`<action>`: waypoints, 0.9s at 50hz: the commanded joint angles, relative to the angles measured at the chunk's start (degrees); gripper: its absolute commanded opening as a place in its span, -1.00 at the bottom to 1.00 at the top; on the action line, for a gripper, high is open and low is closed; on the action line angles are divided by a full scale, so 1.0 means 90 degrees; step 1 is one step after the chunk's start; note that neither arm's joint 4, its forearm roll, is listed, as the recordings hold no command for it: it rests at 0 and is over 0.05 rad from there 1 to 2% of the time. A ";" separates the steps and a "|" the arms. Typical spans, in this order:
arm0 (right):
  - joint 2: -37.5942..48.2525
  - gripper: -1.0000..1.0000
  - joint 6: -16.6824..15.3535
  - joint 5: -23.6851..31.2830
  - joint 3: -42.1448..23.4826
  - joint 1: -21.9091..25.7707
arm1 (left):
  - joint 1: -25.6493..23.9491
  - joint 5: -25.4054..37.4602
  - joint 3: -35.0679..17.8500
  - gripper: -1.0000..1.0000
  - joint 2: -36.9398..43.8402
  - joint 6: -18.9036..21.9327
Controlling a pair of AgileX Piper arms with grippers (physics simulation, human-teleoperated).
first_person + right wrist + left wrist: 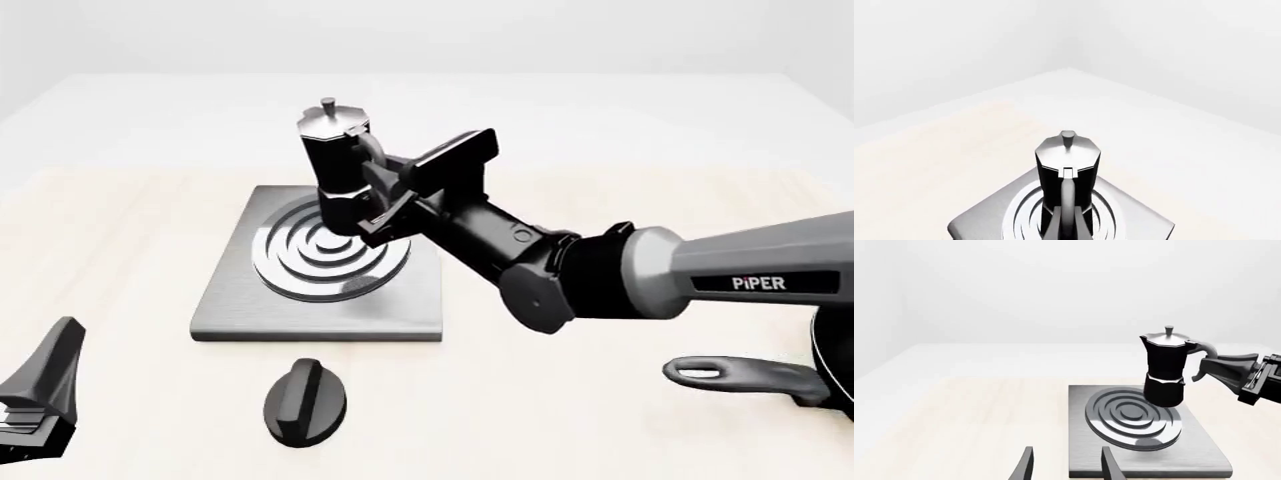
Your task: Put the moka pot on the stove.
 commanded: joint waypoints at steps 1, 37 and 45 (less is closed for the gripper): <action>0.0167 -1.00 0.0073 -0.0066 -0.0198 0.0039 | 0.0000 0.0000 0.0000 1.00 0.0000 0.0000; 0.0657 -1.00 0.0162 -0.0129 -0.0440 0.0056 | 0.0000 0.0000 0.0000 1.00 0.0000 0.0000; 0.0802 -1.00 0.0198 -0.0160 -0.0509 0.0093 | 0.0000 0.0000 0.0000 1.00 0.0000 0.0000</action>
